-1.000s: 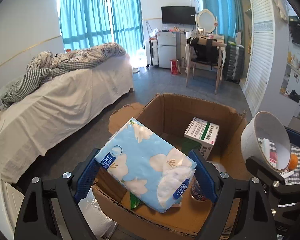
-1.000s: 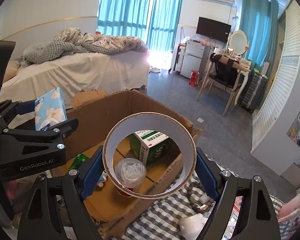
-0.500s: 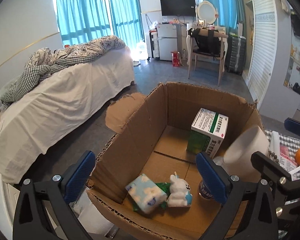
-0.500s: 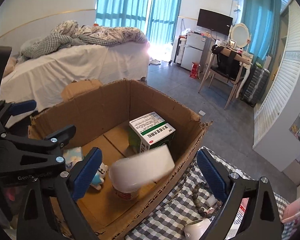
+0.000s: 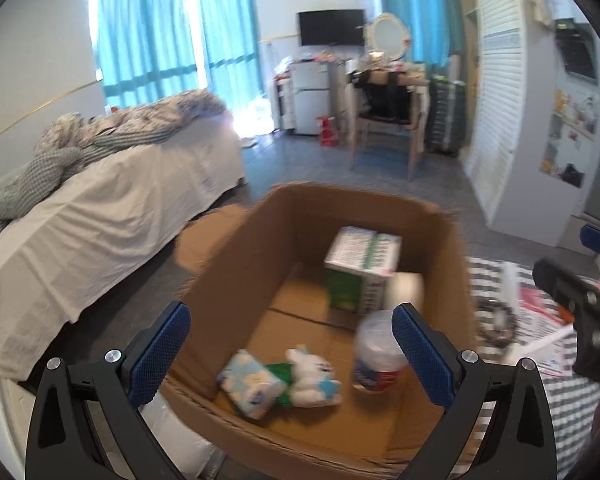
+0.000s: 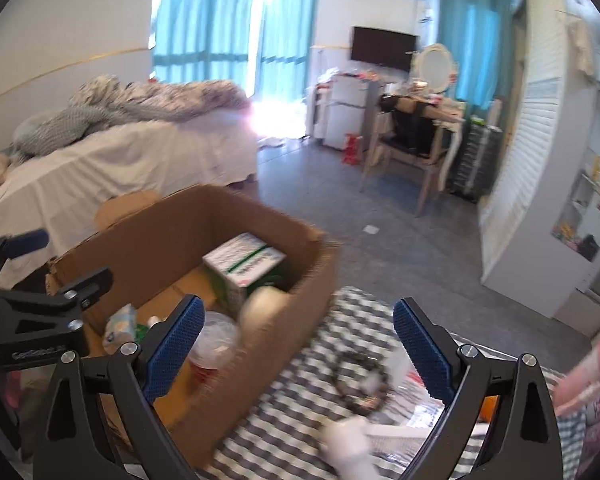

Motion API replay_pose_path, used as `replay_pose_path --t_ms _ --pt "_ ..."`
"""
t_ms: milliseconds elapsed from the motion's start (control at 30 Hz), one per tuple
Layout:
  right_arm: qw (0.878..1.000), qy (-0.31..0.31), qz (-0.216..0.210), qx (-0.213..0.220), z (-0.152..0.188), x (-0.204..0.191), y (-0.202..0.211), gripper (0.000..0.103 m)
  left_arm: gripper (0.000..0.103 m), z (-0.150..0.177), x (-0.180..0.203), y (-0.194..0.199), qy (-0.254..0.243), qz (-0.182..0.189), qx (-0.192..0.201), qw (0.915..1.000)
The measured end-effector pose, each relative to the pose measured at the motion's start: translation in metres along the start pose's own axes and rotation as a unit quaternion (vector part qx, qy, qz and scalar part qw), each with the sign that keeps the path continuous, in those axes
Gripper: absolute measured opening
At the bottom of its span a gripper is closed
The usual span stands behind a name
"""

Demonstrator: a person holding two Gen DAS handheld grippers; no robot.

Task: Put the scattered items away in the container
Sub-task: 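Carry tissue pack and tape roll into the box and release both, then grasp the white hair dryer with the left gripper while the right grasps the black nozzle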

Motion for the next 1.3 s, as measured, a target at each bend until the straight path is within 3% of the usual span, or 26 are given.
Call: replay_pose_path --t_ms 233,333,567,733,933,1300 --pt "0.995 -0.026 0.100 0.006 0.015 0.095 0.048 0.096 0.103 -0.001 0.083 0.022 -0.027 0.089 0.024 0.9954" --pt "0.988 -0.047 0.150 -0.004 0.032 0.144 0.068 0.096 0.103 0.005 0.123 0.023 -0.042 0.122 0.015 0.9916" --pt "0.969 -0.103 0.221 -0.031 0.076 0.225 0.104 0.096 0.103 0.035 0.198 0.016 -0.046 0.175 -0.024 0.9832" --pt "0.963 -0.123 0.232 -0.056 0.108 0.258 0.111 0.096 0.103 0.059 0.220 0.005 -0.023 0.164 -0.062 0.9843" --pt "0.965 -0.121 0.217 -0.085 0.137 0.276 0.090 0.096 0.103 0.085 0.224 -0.017 0.001 0.107 -0.113 0.9878" --pt "0.957 -0.140 0.217 -0.132 0.178 0.306 0.047 0.096 0.103 0.120 0.238 -0.043 -0.011 0.088 -0.179 0.9798"
Point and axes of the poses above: each gripper's, at about its wrist camera, not at the fingertips, and y roughly against the way its jaws point, x to its right, z to its underside, the point moved 5 cm from there along -y, roughly the way its jaws point, and after that the axes turned 14 degrees about x, right-handed, at the moved point
